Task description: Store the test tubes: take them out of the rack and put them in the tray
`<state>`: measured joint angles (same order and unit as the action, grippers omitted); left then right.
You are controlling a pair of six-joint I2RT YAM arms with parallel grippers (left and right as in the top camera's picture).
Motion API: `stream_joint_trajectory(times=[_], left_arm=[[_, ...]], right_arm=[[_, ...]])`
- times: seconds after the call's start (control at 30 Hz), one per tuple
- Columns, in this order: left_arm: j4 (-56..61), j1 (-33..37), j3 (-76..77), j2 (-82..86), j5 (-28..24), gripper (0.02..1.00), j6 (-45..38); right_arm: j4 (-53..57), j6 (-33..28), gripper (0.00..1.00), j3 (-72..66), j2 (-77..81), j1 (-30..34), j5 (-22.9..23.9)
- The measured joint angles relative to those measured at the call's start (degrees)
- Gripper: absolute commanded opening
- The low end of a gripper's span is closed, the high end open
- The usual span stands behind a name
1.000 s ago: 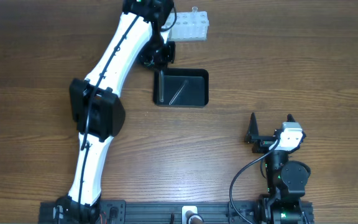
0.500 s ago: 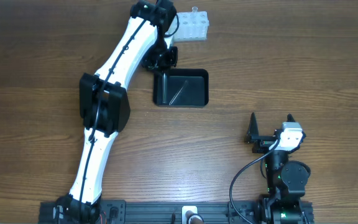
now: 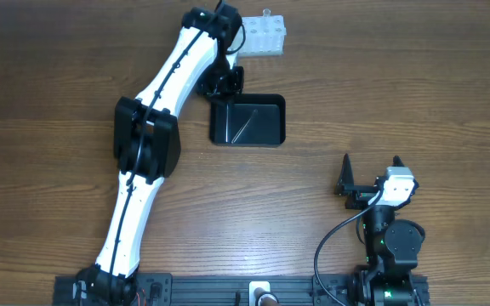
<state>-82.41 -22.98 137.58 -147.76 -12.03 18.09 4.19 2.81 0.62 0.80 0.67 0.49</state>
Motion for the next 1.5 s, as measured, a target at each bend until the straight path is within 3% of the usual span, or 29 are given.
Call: stream_joint_trajectory(times=[0.23,0.33,0.4,0.53,0.73,1.13,1.5], left_arm=[[-0.5,0.1,0.0,0.0,0.0,0.367,0.0],[-0.9,0.1,0.0,0.3,0.0,0.544,0.1],[-0.8,0.1,-0.2,1.8,0.0,0.737,0.0],[1.5,0.1,-0.7,8.6,0.2,0.996,0.2],[5.1,1.2,-0.5,24.6,4.5,0.998,0.4],[6.8,2.4,-2.0,37.5,20.0,0.996,0.4],[28.8,3.7,-39.1,65.7,24.6,0.998,0.4]], right_arm=[[0.0,-0.1,0.991,0.0,0.0,0.0,0.0],[0.0,0.0,0.991,0.0,0.0,0.0,0.0],[0.0,0.0,0.991,0.0,0.0,0.0,0.0],[0.0,0.0,0.991,0.0,0.0,0.0,0.0],[0.0,0.0,0.993,0.0,0.0,0.0,0.0],[0.0,0.0,0.991,0.0,0.0,0.0,0.0],[0.0,0.0,0.993,0.0,0.0,0.0,0.0]])
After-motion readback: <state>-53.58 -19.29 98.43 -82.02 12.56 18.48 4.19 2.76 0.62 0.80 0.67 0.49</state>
